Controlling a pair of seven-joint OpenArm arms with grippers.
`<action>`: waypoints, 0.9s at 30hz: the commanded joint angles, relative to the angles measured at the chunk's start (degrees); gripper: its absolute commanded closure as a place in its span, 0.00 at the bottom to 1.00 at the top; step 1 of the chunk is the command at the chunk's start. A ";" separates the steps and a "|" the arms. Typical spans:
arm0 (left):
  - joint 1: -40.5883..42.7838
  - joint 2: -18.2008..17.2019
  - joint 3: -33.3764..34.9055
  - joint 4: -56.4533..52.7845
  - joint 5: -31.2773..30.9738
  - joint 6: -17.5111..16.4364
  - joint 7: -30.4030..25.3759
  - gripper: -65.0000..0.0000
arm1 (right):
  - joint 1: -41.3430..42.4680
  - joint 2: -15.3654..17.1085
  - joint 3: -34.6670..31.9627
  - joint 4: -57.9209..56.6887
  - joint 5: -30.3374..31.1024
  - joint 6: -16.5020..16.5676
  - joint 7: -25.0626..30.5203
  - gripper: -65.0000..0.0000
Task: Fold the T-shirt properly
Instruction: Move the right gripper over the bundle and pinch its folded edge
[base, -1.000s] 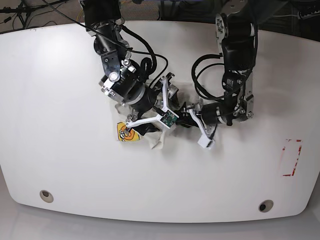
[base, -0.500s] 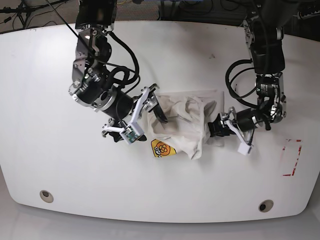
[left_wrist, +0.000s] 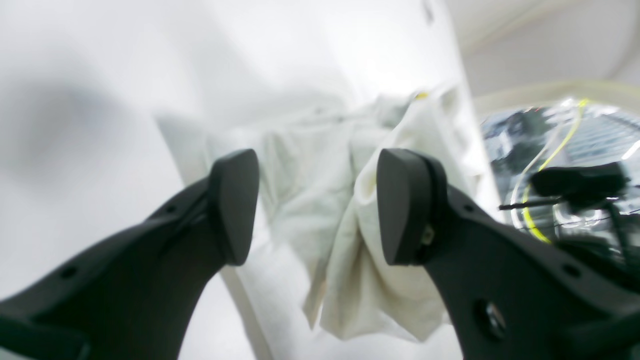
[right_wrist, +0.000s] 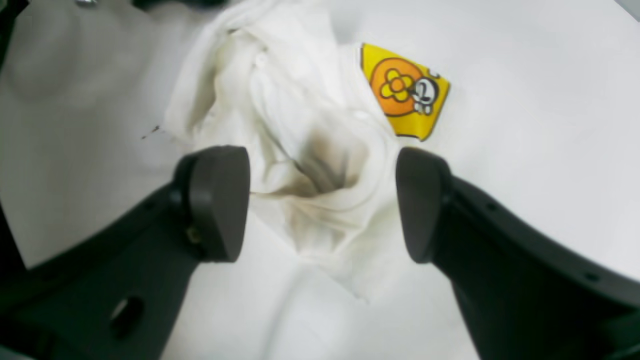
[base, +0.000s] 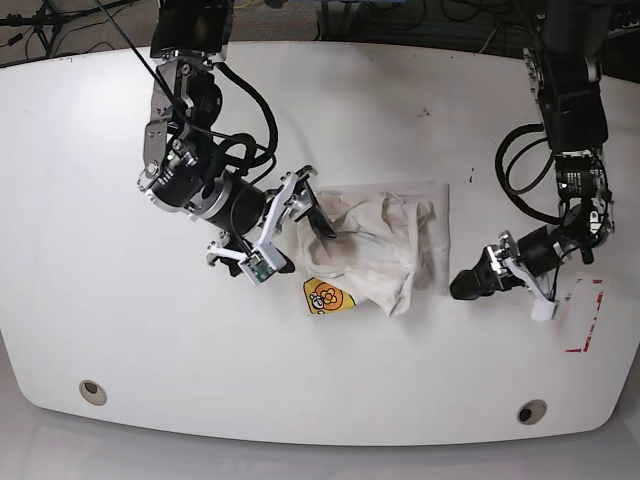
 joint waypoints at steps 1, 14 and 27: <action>-1.67 -3.57 -0.41 0.91 -1.99 -0.47 -1.34 0.46 | 1.13 0.13 0.06 0.65 1.03 0.08 1.66 0.33; 1.58 -15.09 -2.44 3.64 -1.81 -0.47 -1.17 0.46 | 8.07 0.13 -9.43 -9.55 0.85 -0.36 1.74 0.33; 8.62 -18.78 -7.27 3.64 -2.16 -0.47 -0.90 0.46 | 15.90 -5.32 -25.34 -24.67 -12.16 -0.45 6.84 0.33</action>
